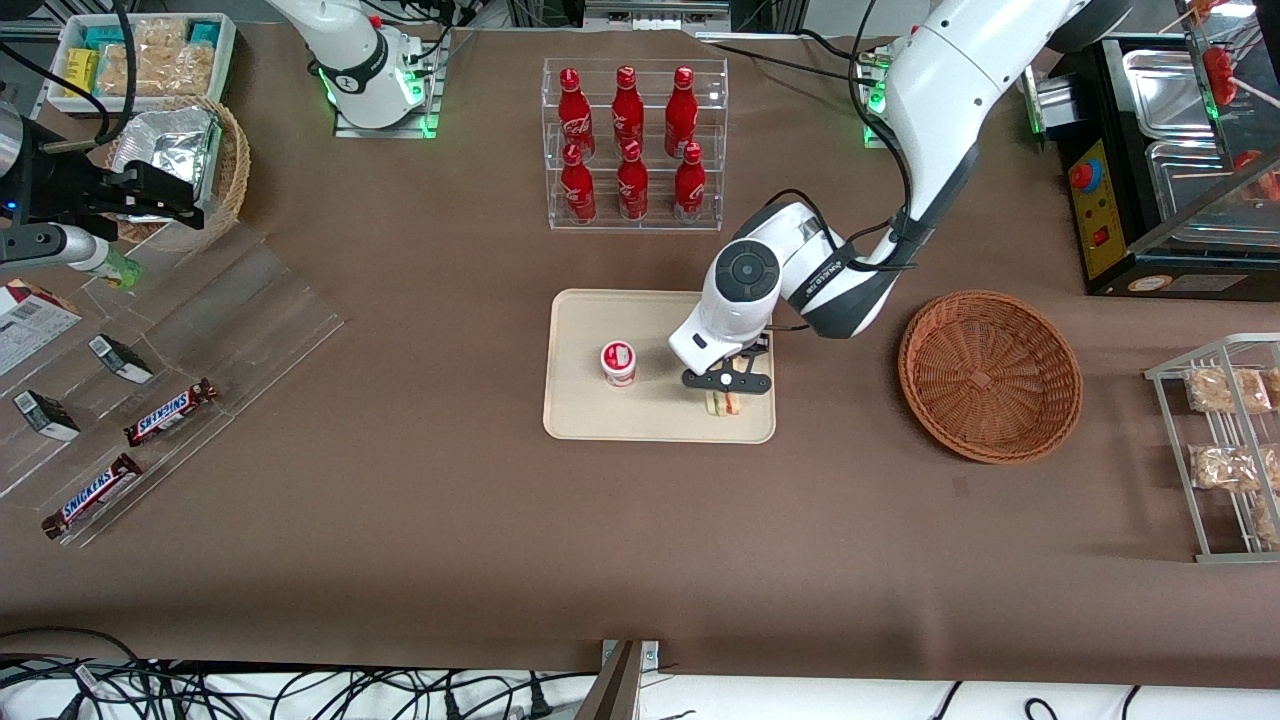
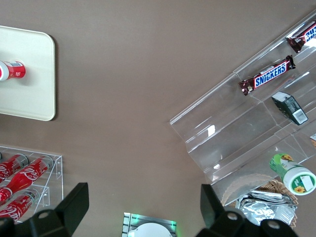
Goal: Place sandwich from basket to tray
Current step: 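Lower the sandwich onto the tray and open the left gripper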
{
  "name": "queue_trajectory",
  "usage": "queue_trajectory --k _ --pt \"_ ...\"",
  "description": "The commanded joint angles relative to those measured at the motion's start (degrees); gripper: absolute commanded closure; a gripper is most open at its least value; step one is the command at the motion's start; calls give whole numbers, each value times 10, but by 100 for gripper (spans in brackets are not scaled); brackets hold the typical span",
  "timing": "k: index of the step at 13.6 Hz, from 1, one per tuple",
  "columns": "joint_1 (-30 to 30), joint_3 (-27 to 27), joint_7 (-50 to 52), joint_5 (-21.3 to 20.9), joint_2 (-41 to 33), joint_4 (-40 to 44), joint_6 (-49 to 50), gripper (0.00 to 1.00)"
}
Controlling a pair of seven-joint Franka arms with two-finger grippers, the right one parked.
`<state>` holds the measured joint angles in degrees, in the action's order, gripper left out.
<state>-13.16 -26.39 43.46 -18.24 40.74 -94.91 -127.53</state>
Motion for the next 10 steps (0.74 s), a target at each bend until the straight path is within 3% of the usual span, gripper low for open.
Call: queue_trajectory --k 1,8,10 --pt "-5 3 16 -18 0 13 3 0" --pt "44 1 106 -7 -125 24 67 0" --pt "69 0 110 17 -173 30 108 0"
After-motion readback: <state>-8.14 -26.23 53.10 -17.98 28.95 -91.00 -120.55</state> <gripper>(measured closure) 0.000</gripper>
